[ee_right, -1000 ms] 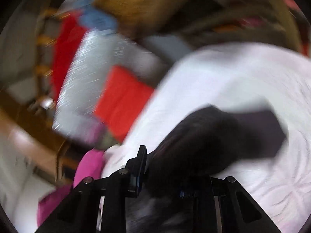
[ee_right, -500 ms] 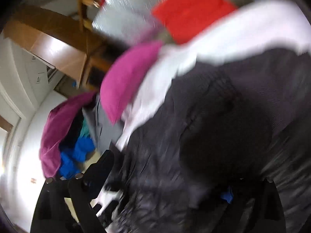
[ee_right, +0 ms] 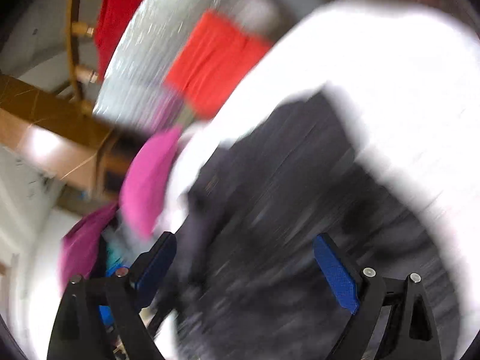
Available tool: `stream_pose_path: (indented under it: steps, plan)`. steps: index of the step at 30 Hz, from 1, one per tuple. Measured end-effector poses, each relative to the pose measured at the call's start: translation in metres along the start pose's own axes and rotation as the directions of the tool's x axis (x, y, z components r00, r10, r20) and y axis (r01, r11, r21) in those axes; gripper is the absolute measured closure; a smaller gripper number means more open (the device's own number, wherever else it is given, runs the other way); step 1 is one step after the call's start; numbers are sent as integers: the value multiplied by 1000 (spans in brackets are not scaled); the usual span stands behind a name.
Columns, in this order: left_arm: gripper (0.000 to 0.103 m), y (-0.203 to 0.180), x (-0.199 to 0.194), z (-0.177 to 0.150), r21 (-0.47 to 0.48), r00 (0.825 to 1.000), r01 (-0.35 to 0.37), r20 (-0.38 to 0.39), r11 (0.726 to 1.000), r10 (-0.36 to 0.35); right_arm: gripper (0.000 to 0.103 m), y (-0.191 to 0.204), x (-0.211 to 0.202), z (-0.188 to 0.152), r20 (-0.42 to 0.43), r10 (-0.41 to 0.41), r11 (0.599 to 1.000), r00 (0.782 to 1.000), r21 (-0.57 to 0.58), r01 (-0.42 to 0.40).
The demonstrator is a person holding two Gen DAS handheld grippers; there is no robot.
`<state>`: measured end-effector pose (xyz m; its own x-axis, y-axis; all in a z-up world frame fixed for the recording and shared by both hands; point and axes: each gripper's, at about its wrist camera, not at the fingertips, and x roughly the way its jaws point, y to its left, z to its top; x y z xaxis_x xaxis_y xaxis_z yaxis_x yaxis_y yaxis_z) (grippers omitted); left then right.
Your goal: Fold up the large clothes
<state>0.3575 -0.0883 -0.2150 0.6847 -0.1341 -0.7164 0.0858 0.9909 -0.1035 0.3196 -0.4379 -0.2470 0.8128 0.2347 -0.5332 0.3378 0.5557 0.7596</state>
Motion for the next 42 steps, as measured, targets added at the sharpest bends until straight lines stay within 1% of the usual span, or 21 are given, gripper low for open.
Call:
stream_pose_path:
  steps: [1,3,5,7,12,16,17,18,19,20,21,23,26,31,32,34,37,39,40,41,42]
  plan:
    - [0,-7,1,2,12,1000,19,12,1000,-19,12,-7,-2,7,42,-53,999,998,-5,53]
    - [0,-23,3,6,42,999,34,40,999,-36,17,-22,2,18,51,-103,995,993,9,103]
    - [0,-42,8,9,78,998,45,47,996,-49,23,-36,12,24,35,-106,994,994,44,105]
    - [0,-57,16,12,106,997,52,45,993,-57,24,-48,18,32,15,-114,992,993,56,113]
    - [0,-89,42,20,181,999,21,34,983,-28,27,-39,48,33,-30,-148,989,989,-33,147]
    - [0,-102,55,18,222,999,0,36,975,-8,41,-47,60,35,-57,-195,978,979,-83,190]
    - [0,-104,57,18,230,999,-13,38,973,4,49,-48,64,34,-68,-209,975,975,-93,203]
    - [3,-104,58,18,234,999,-27,41,972,18,52,-52,65,34,-72,-225,971,972,-102,217]
    - [7,-102,59,18,237,999,-31,43,971,21,60,-50,66,33,-59,-244,965,968,-116,236]
    - [20,-100,59,19,239,999,-17,40,971,8,70,-47,67,35,-45,-247,963,968,-126,240]
    - [34,-99,59,20,242,1000,-4,29,970,-3,74,-41,65,36,-30,-244,961,969,-139,237]
    - [45,-92,58,22,236,1000,3,5,972,-4,78,-30,55,36,9,-235,958,972,-166,233]
    - [45,-76,55,24,194,1000,-5,-6,981,6,79,-14,47,32,62,-240,943,969,-222,248]
    - [42,-44,44,24,152,1000,-9,-28,988,13,79,-24,52,32,36,-271,943,962,-189,273]
    - [37,-36,42,24,143,999,-5,-42,990,11,79,-26,51,32,36,-275,943,961,-184,276]
    - [29,-20,42,25,108,997,16,-72,994,-8,79,-29,49,33,32,-271,948,962,-166,273]
    - [28,12,41,29,3,991,74,-116,997,-73,78,-35,47,34,7,-249,959,969,-137,247]
    - [27,26,42,32,-53,988,87,-124,995,-93,77,-37,48,34,-10,-243,963,970,-119,241]
    - [26,34,43,33,-86,988,85,-124,993,-95,71,-39,50,34,-23,-237,967,971,-106,233]
    - [25,42,47,34,-124,987,77,-129,989,-93,55,-41,51,34,-42,-220,972,975,-91,216]
    - [24,47,50,34,-153,986,75,-135,985,-96,44,-43,53,34,-55,-206,976,977,-78,202]
